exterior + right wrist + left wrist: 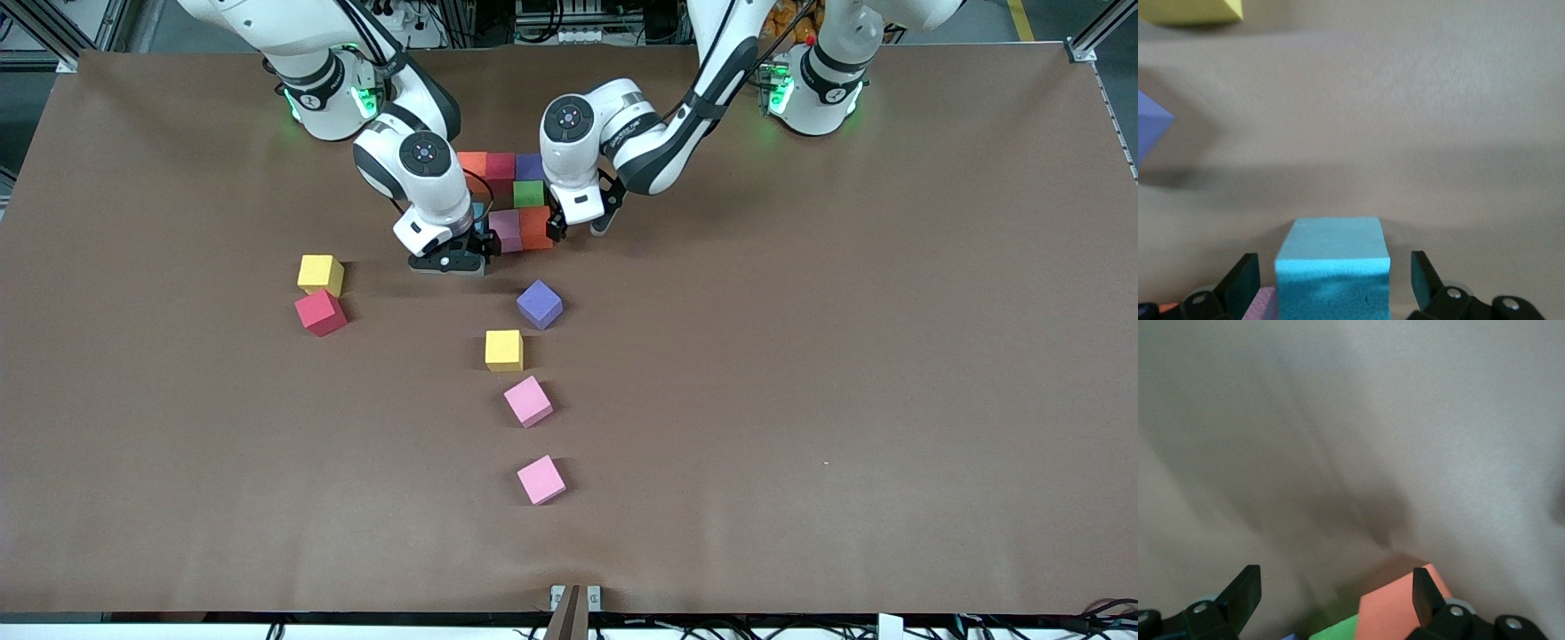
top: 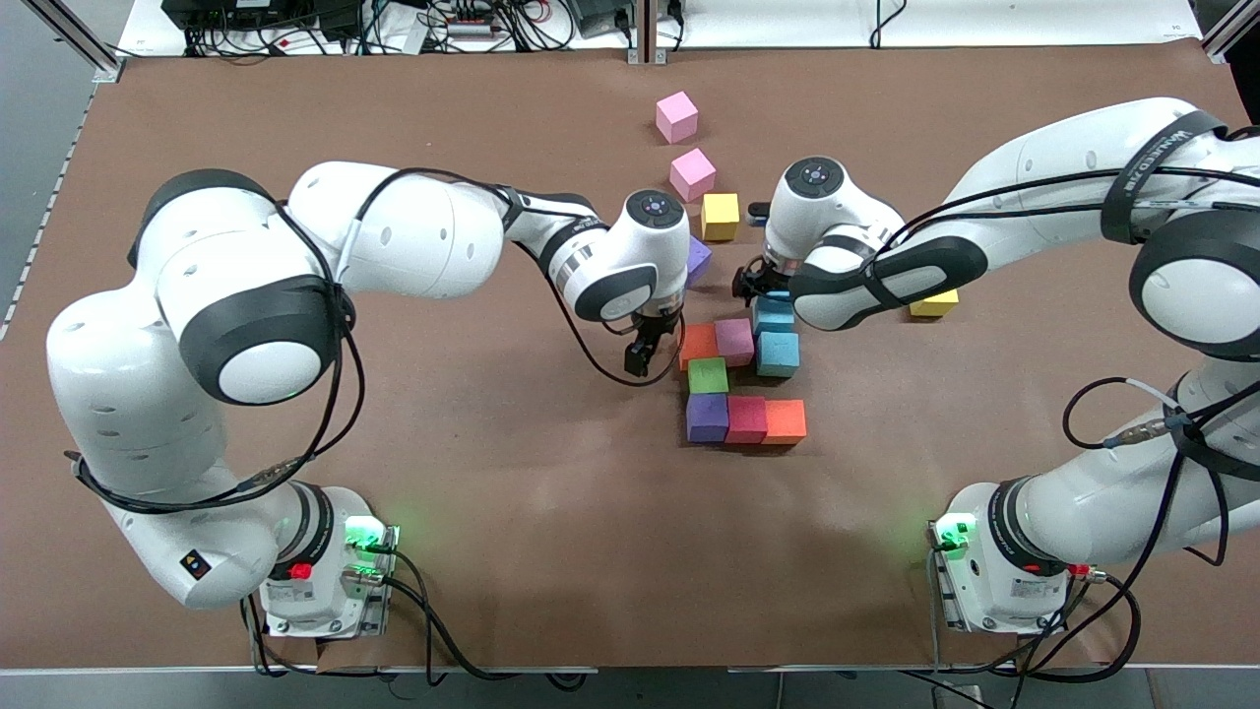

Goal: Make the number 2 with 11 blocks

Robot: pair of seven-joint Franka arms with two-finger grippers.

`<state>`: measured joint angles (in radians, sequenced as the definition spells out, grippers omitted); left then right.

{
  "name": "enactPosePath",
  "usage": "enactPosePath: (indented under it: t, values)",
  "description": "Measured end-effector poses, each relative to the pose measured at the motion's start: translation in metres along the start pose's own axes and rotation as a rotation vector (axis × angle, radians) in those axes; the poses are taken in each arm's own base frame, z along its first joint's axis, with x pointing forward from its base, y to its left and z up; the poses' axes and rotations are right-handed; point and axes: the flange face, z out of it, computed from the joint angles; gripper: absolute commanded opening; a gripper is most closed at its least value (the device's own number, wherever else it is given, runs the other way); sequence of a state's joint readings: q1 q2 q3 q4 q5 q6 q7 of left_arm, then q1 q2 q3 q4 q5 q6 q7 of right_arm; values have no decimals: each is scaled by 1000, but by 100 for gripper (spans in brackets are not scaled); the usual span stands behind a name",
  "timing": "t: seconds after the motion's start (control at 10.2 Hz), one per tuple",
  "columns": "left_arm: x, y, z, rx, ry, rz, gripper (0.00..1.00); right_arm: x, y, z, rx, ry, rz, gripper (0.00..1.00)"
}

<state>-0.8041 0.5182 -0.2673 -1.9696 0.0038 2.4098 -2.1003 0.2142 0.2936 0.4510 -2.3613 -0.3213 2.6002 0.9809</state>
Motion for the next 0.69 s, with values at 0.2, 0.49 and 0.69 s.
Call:
enactPosePath:
  t: [0.2, 0.49, 0.69]
  values:
    - [-8, -9, 4, 9, 4, 25, 100, 21, 0, -27, 28, 57, 39, 100]
    - [-14, -12, 4, 4, -1, 37, 100, 74, 24, -57, 57, 122, 131, 100]
    - [-14, -10, 2, -12, -11, 37, 100, 105, 64, -61, -21, 86, 170, 100]
